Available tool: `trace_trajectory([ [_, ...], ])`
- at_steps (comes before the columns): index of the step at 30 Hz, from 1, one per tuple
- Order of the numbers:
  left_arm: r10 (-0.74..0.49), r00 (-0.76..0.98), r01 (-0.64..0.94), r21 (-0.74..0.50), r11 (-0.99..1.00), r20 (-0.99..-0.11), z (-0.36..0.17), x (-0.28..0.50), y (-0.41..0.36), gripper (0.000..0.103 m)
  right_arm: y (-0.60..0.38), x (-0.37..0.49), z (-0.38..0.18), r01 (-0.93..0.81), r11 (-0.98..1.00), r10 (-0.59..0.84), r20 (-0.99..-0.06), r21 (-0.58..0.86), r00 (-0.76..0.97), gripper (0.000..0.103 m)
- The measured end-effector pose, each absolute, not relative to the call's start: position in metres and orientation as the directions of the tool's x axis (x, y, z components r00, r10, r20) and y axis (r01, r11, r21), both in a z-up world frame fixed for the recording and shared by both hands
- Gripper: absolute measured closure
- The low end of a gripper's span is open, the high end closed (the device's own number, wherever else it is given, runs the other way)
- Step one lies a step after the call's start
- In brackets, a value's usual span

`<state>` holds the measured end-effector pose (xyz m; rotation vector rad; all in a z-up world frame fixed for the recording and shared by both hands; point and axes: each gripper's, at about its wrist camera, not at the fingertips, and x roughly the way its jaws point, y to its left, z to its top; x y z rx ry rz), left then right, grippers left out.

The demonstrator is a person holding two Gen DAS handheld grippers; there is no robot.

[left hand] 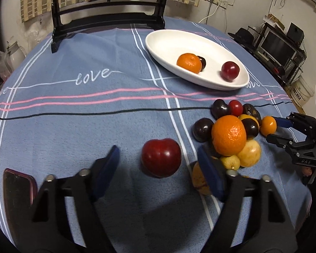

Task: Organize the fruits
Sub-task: 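Grasp a red apple with the left gripper while the right gripper grasps an orange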

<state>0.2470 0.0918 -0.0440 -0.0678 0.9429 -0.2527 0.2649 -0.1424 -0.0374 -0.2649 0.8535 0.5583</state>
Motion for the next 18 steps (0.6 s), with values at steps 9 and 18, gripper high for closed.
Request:
trace_trajectory([
  [9,-0.254,0.533,0.190,-0.178,0.966,-0.807,-0.0518,0.2503,0.0880,0.052,-0.1424,0.2670,-0.0405,-0.557,0.831,0.344,-0.780,-0.006,0.522,0.054],
  [18,-0.243,0.533,0.182,-0.171,0.968,-0.810,-0.0539,0.2501,0.0879,0.061,-0.1440,0.2689,-0.0390,-0.534,0.845,0.327,-0.758,-0.032,0.564,0.059],
])
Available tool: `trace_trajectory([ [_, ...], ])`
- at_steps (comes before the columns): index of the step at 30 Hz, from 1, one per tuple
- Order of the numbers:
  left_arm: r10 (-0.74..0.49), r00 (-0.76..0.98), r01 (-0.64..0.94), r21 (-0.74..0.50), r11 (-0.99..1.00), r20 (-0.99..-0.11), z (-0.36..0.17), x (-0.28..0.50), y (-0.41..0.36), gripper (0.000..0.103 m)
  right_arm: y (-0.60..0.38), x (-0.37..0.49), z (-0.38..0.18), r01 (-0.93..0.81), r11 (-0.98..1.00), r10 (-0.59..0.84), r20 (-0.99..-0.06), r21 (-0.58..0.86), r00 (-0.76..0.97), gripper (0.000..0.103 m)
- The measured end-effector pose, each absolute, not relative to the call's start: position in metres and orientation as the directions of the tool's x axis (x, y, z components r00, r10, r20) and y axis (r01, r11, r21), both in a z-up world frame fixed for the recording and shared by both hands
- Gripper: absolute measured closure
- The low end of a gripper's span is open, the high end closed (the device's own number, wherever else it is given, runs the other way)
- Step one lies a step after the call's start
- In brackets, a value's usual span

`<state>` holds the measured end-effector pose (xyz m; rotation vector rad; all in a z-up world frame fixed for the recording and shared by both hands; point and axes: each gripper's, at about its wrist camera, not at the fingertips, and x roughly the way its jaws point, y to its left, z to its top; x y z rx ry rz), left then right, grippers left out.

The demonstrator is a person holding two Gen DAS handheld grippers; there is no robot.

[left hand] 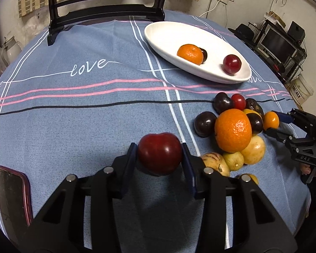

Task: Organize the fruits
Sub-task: 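Grasp a red apple with the left gripper while the right gripper grasps an orange, then carry the apple and orange onto the white plate and open both grippers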

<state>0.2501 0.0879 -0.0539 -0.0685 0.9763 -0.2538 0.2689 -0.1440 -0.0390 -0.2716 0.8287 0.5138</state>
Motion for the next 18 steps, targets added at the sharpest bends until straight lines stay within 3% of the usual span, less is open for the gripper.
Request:
trace_trajectory([
  [1,-0.241,0.534,0.182,-0.169,0.969,-0.810,-0.054,0.250,0.088,0.062,-0.144,0.269,-0.038,-0.536,0.844,0.334,-0.757,-0.026,0.562,0.064],
  [10,-0.262,0.546,0.176,-0.197,0.964,-0.796,-0.048,0.250,0.091,0.063,-0.152,0.268,-0.022,-0.520,0.853,0.380,-0.724,0.034,0.576,0.065],
  [18,-0.326,0.600,0.247,-0.219,0.944,-0.730,0.005,0.276,0.062,0.063,-0.158,0.308,0.016,-0.449,0.884,0.425,-0.626,0.132,0.654,0.065],
])
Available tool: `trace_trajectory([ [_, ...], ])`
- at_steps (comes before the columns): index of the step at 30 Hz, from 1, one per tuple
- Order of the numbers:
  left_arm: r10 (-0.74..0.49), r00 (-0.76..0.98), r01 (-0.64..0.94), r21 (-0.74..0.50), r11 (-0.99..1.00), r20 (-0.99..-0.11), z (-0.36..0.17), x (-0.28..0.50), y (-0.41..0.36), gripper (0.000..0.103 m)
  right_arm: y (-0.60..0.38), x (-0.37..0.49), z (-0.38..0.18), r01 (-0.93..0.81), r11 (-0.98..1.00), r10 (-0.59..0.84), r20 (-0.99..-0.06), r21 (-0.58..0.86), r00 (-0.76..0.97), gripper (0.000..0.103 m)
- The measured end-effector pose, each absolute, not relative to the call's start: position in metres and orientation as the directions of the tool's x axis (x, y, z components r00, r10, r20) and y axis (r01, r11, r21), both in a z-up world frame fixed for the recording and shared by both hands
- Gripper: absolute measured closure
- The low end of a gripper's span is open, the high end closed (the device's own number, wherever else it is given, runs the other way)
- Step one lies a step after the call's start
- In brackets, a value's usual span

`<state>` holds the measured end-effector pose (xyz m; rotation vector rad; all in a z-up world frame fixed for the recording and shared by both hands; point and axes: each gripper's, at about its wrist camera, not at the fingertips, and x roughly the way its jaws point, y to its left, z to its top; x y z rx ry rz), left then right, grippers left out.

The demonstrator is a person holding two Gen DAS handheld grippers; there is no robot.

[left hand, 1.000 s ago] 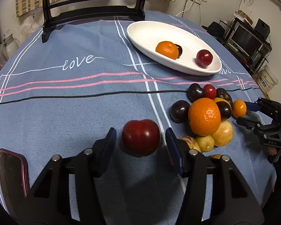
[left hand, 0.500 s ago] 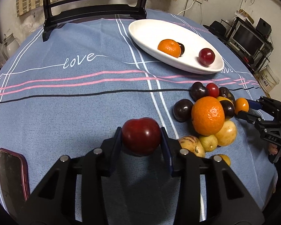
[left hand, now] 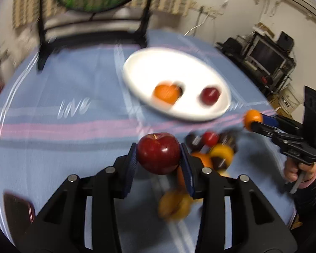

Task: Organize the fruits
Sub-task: 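Carry the apple and orange onto the white plate and open both grippers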

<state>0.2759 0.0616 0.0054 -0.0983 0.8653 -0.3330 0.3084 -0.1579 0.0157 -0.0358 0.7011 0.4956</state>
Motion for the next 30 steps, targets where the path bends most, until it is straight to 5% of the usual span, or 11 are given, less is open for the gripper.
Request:
trace_trajectory([
  [5,-0.377,0.606,0.300,-0.237,0.924,-0.701,0.027,0.333,0.017,0.063,-0.155,0.365,0.021,-0.359,0.912,0.403,-0.589,0.197,0.701,0.065],
  [16,-0.320,0.522,0.270,-0.202,0.941,-0.791,-0.008,0.402,-0.023,0.062,-0.172,0.397,0.015,-0.313,0.914,0.406,-0.608,0.259,0.682,0.064],
  [17,-0.313,0.533,0.265,-0.195,0.944,-0.786,-0.003,0.398,-0.019,0.048,-0.174,0.393,0.018,-0.324,0.906,0.422,-0.605,0.272,0.675,0.064],
  [18,-0.302,0.545,0.253,-0.190,0.949,-0.782,0.002,0.391,-0.014,0.018,-0.173,0.385,0.022,-0.345,0.897,0.441,-0.601,0.275,0.667,0.064],
  [19,-0.289,0.566,0.228,-0.191,0.955,-0.772,0.010,0.384,-0.007,0.009,-0.171,0.374,0.025,-0.373,0.890,0.454,-0.599,0.263,0.660,0.061],
  [30,-0.200,0.727,0.159,-0.123,0.980,-0.657,0.044,0.289,0.053,0.005,-0.131,0.278,0.011,-0.593,0.769,0.582,-0.646,0.240,0.493,0.058],
])
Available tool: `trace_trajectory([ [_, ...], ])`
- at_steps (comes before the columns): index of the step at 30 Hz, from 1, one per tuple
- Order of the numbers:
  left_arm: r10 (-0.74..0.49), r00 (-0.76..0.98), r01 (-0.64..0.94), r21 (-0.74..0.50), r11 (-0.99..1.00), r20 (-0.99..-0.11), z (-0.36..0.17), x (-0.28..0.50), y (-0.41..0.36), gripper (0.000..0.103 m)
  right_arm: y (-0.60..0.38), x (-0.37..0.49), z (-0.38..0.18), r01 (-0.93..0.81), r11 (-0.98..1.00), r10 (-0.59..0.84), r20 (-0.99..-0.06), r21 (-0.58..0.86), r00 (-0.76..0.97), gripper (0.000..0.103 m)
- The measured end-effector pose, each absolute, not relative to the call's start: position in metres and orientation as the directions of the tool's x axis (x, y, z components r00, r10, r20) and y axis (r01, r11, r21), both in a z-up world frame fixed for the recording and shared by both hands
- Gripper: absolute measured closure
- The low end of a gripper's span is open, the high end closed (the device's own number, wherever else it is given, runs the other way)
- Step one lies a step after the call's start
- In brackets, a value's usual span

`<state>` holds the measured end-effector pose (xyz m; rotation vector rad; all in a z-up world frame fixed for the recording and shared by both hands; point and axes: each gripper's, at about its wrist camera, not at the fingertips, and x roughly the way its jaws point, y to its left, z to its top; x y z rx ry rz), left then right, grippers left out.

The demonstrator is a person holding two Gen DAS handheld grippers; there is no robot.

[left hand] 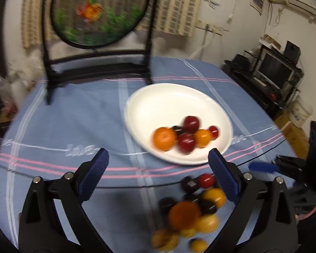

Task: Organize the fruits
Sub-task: 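Carry the apple and orange onto the white plate and open both grippers, then grasp a pale speckled fruit with the left gripper while the right gripper grasps a yellow pear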

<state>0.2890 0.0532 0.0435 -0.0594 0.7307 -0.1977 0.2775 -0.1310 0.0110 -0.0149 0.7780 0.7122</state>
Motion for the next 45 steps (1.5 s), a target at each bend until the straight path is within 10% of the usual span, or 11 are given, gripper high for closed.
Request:
trace_trajectory([
  [27,-0.178,0.718,0.093,-0.162,0.983,-0.673,-0.001,0.228,0.106,0.005,-0.076,0.279,-0.044,-0.611,0.715,0.597,-0.751,0.339,0.282,0.066],
  [34,-0.303,0.658,0.297,-0.132,0.946,-0.689,-0.018,0.204,0.085,0.007,-0.097,0.277,-0.022,-0.607,0.669,0.683,-0.677,0.429,0.275,0.067],
  [39,-0.301,0.606,0.374,-0.070,0.925,-0.737,-0.036,0.203,0.062,0.040,-0.110,0.278,-0.021,-0.572,0.678,0.690,-0.667,0.461,0.281,0.067],
  [45,-0.308,0.571,0.420,-0.051,0.906,-0.761,-0.045,0.203,0.050,0.043,-0.115,0.275,-0.018,-0.569,0.676,0.694,-0.663,0.467,0.281,0.067],
])
